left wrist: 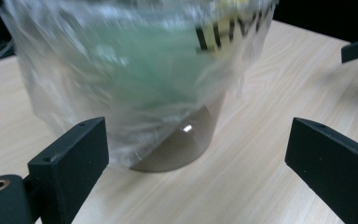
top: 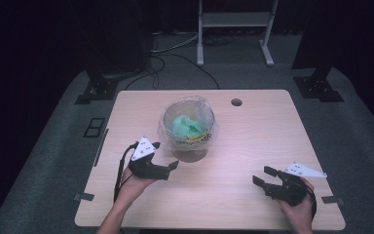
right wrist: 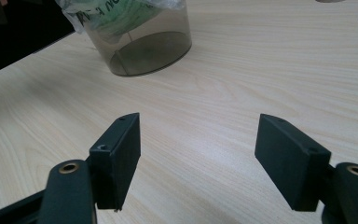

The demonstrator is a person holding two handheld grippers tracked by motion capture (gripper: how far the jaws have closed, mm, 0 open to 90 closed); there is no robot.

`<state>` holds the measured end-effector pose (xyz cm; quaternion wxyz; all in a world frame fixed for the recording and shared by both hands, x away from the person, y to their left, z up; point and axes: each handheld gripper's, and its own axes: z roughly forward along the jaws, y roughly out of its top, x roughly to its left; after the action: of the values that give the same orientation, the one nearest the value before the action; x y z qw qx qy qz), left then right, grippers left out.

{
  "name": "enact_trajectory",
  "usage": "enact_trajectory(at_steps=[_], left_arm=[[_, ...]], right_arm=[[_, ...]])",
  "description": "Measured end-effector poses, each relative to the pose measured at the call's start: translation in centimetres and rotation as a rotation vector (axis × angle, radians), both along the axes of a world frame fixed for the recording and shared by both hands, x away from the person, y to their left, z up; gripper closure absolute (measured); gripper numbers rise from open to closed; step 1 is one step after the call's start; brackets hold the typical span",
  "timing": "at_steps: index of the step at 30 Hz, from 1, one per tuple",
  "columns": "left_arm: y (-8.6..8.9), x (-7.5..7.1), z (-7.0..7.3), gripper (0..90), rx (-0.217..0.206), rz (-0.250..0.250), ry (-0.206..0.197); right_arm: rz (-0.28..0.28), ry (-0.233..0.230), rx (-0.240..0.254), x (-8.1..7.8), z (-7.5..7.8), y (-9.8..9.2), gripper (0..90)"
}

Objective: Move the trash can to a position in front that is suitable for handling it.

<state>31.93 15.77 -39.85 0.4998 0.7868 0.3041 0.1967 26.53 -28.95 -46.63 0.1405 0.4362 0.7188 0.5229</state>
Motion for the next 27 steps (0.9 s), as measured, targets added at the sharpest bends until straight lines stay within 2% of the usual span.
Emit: enact_trajectory(at_steps=[1,2,3,6,7,8,11,12,14,18,19,20,21,22,23,25,26,27], left_arm=[[0.0,0.0,0.0,4.8,0.000,0.000,0.000],[0.1,0.2,0.8,4.8,-0.001,0.003,-0.012],[0.1,0.2,0.8,4.8,-0.001,0.003,-0.012],[0.3,0.8,2.2,4.8,-0.009,0.005,-0.022],[0.3,0.8,2.2,4.8,-0.009,0.005,-0.022],[0.3,1.4,2.8,4.8,-0.015,0.005,-0.013],[0.3,2.1,3.2,4.7,-0.033,0.003,0.007],[0.4,2.8,3.6,4.8,-0.049,0.014,0.004],[0.4,3.1,3.7,4.8,-0.051,0.019,0.004],[0.3,5.1,4.3,4.7,-0.078,0.052,0.022],[0.3,5.1,4.3,4.8,-0.078,0.052,0.022],[0.3,5.9,4.4,4.8,-0.112,0.075,0.051],[0.3,5.9,4.4,4.8,-0.112,0.075,0.051],[0.1,6.5,4.5,4.8,-0.131,0.099,0.062],[0.1,6.5,4.5,5.2,-0.131,0.099,0.062],[-0.2,7.2,4.5,5.7,-0.118,0.143,0.061],[-0.2,7.2,4.5,6.9,-0.118,0.143,0.061],[-0.4,7.7,4.4,7.4,-0.098,0.165,0.060]], right_arm=[[0.000,0.000,0.000,0.0,0.0,0.0,30.4],[0.000,-0.002,-0.001,0.0,0.0,-0.1,30.5],[0.000,-0.003,-0.001,0.0,0.0,-0.1,30.4],[0.001,-0.003,0.000,0.0,0.0,-0.1,30.4],[0.001,-0.003,0.000,0.0,0.0,-0.1,30.4],[0.002,-0.002,-0.001,0.0,0.0,-0.1,30.5],[0.002,-0.002,0.001,0.0,0.0,-0.1,30.5],[0.002,-0.001,0.001,0.0,0.0,-0.1,30.5],[0.001,0.000,0.001,0.0,0.0,-0.1,30.4],[0.003,0.000,0.001,0.0,-0.1,-0.1,30.4],[0.002,0.000,0.001,0.0,-0.1,-0.1,30.4],[0.002,0.001,0.000,0.0,-0.1,-0.1,30.4],[0.001,0.002,0.000,0.0,-0.1,-0.1,30.4],[0.001,0.001,0.001,0.0,-0.1,-0.1,30.5],[0.000,0.000,0.001,0.0,-0.1,-0.2,30.4],[-0.001,-0.001,0.001,0.0,0.0,-0.2,30.4],[-0.002,-0.003,0.000,0.0,0.0,-0.2,30.4],[-0.002,-0.004,0.001,0.0,0.0,-0.2,30.4]])
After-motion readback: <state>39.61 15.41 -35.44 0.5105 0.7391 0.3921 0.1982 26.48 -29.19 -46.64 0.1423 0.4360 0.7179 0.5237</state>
